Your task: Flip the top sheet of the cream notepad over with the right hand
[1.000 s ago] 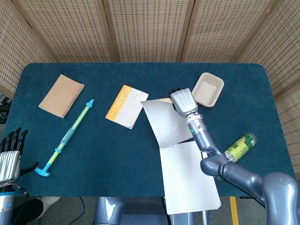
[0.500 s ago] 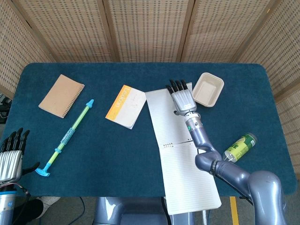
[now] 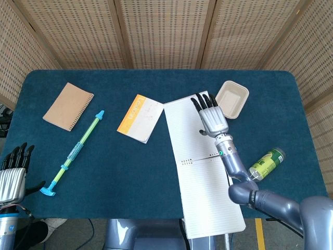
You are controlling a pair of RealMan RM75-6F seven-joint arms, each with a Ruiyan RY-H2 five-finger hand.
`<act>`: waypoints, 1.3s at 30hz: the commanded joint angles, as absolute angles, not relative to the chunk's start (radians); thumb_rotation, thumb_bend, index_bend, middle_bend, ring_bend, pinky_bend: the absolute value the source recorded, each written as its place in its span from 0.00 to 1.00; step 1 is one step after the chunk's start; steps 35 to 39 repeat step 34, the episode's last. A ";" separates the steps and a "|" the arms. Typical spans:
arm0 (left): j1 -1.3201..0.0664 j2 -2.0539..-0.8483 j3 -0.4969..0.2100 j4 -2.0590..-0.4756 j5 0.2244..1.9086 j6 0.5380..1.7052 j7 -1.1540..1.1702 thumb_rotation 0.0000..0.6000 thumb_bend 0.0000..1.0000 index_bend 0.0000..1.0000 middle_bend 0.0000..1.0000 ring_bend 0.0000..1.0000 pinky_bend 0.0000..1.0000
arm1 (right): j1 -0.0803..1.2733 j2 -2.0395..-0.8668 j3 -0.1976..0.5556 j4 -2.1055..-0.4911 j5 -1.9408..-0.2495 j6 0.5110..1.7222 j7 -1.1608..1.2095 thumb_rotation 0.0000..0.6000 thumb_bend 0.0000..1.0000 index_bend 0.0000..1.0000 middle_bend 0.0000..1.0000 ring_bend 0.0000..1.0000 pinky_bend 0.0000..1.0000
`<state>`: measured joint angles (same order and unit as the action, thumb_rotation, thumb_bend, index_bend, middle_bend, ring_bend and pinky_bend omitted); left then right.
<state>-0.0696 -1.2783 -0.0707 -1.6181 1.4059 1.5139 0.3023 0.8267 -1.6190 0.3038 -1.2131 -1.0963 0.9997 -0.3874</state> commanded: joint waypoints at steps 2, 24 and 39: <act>-0.069 -1.278 -0.069 -1.621 1.410 1.516 0.301 1.00 0.00 0.00 0.00 0.00 0.09 | 0.694 -1.515 0.216 -1.385 -1.180 1.143 -0.365 1.00 0.18 0.00 0.00 0.00 0.00; -0.055 -1.275 -0.041 -1.635 1.485 1.558 0.287 1.00 0.00 0.00 0.00 0.00 0.09 | 0.278 -1.458 -0.042 -1.401 -1.469 1.569 -0.161 1.00 0.20 0.01 0.00 0.00 0.00; -0.038 -1.269 -0.034 -1.652 1.518 1.597 0.288 1.00 0.00 0.00 0.00 0.00 0.09 | 0.238 -1.437 -0.052 -1.418 -1.535 1.588 -0.132 1.00 0.20 0.01 0.00 0.00 0.00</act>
